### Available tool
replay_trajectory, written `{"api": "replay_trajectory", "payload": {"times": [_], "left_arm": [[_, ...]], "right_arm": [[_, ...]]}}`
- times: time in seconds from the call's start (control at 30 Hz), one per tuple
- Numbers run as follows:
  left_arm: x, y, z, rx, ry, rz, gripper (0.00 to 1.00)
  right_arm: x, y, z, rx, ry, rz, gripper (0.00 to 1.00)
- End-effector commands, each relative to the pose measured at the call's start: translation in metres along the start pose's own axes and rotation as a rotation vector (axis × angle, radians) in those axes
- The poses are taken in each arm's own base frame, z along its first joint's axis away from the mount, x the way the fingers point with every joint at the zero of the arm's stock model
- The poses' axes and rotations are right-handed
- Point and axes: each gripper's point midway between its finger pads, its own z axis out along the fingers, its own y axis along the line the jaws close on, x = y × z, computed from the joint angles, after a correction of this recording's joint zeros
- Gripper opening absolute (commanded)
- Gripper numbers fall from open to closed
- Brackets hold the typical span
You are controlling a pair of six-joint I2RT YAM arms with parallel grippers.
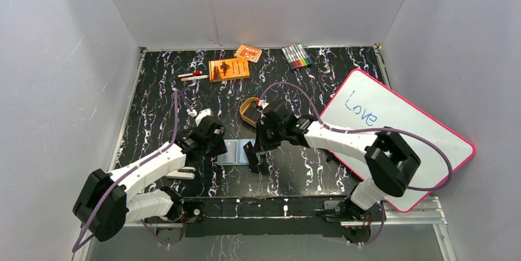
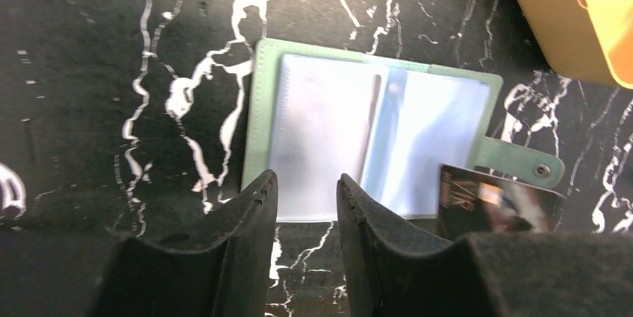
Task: Put the credit cards into the card holder
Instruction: Turn over the card slot in the card holder, then insert the credit card into the card holder.
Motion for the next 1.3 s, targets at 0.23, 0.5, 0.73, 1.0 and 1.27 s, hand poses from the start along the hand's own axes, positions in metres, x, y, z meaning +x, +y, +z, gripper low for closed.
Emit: {"api": "replay_trajectory", "payload": {"times": [0.23, 0.5, 0.73, 1.0, 1.27], "left_arm": [[-0.015, 0.025, -0.013, -0.084, -0.130, -0.083, 0.32], [-0.002, 0.030, -0.007, -0.052, -0.133, -0.144, 0.32], [0.011, 0.037, 0.001, -0.067, -0.099, -0.146, 0.25], [0.020, 0.035, 0.008, -0.046, -0.068, -0.148, 0.20], [0.026, 0.036, 0.010, -0.038, -0.052, -0.153, 0.18]], "right_arm": [[-0.064, 0.072, -0.013, -0.277, -0.219, 0.015, 0.00], [-0.072, 0.041, 0.023, -0.232, -0.241, 0.228, 0.00], [-0.065, 0.026, 0.033, -0.188, -0.212, 0.276, 0.00], [-0.041, 0.005, 0.034, -0.132, -0.167, 0.325, 0.00], [-0.034, -0.001, 0.038, -0.130, -0.159, 0.354, 0.00]]}}
